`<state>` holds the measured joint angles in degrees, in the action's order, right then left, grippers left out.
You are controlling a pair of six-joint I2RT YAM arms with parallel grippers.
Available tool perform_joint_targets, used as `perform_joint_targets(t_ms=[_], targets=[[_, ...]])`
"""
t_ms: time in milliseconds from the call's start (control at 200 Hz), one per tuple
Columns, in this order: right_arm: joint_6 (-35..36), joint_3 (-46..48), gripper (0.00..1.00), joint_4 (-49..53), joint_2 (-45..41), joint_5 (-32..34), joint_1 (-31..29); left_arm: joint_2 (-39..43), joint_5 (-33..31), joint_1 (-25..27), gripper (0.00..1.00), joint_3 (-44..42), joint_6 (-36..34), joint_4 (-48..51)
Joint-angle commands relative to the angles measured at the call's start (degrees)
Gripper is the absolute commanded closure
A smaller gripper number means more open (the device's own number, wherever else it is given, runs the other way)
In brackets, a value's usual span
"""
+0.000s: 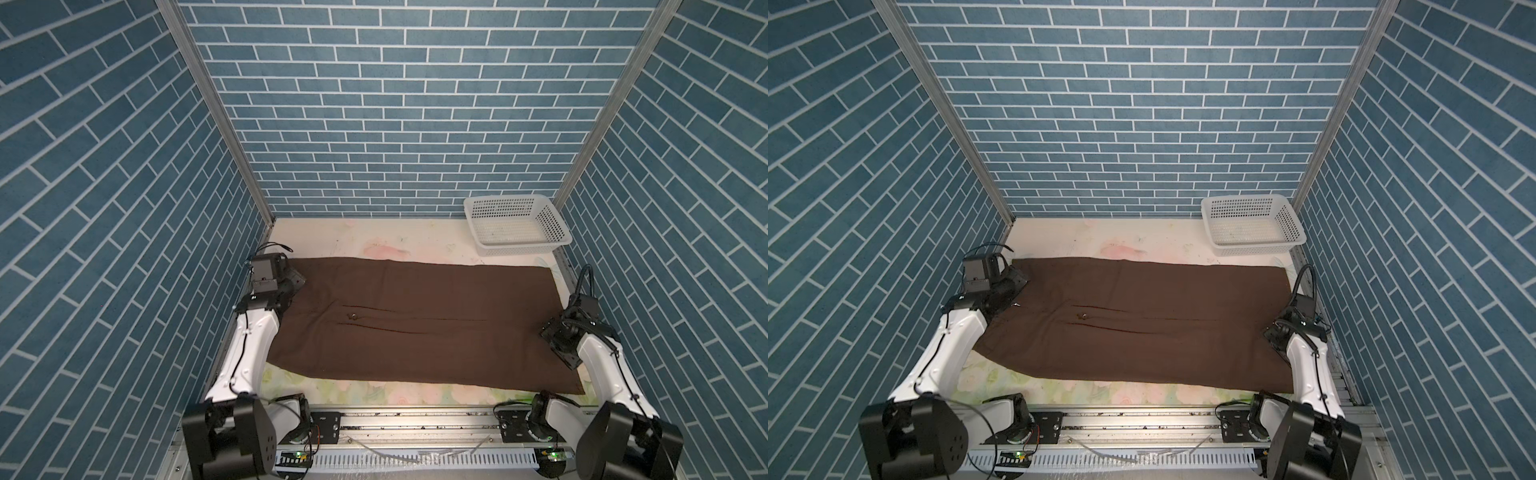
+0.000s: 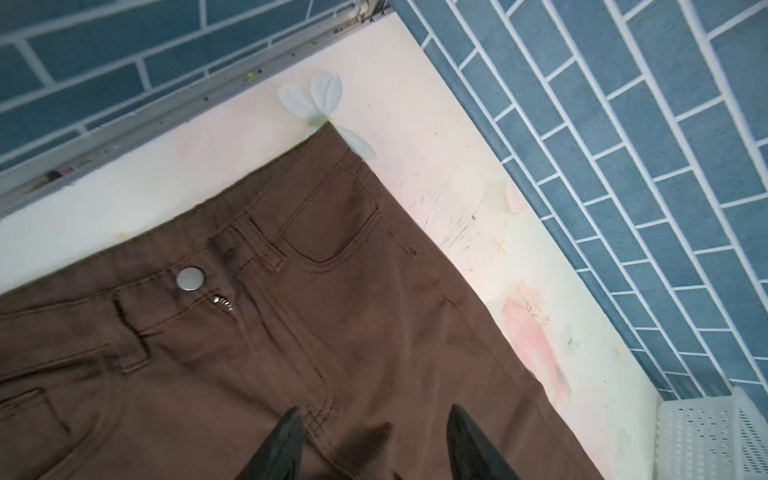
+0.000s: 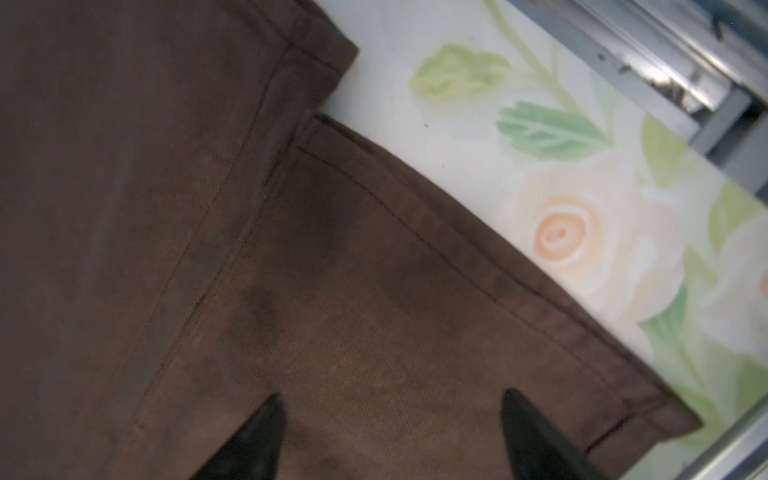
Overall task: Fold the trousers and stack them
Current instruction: 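Release the trousers and draw both grippers back toward the robot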
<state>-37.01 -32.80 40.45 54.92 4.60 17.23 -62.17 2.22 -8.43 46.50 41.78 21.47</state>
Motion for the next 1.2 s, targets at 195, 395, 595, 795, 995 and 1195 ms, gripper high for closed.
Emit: perform_joint_targets(t_ms=[195, 395, 595, 795, 995, 1195], targets=[[-6.7, 0.5, 0.01, 10.0, -3.3, 0.0, 1.2, 6.1, 2.0, -0.1, 0.40, -8.0, -1.1, 6.5], [-10.1, -1.0, 0.06, 15.0, -2.3, 6.3, 3.8, 7.6, 3.7, 0.0, 0.39, -12.6, -0.6, 2.9], [-13.4, 0.2, 0.03, 14.2, -0.9, 9.0, 10.8, 3.1, 6.9, -0.1, 0.38, -14.6, 0.0, -1.8], [-13.0, 5.4, 0.15, 7.7, 1.1, 2.7, 19.3, -0.7, 8.4, -0.1, 0.38, -14.5, -1.3, -3.1], [-10.7, 6.5, 0.19, 3.7, 5.5, 0.8, 23.5, 0.6, 7.7, -0.1, 0.38, -14.5, -1.3, -2.0], [-10.1, 7.4, 0.60, 0.8, 6.5, -1.8, 26.0, 1.8, 7.1, -0.1, 0.38, -13.8, -1.3, -1.0]])
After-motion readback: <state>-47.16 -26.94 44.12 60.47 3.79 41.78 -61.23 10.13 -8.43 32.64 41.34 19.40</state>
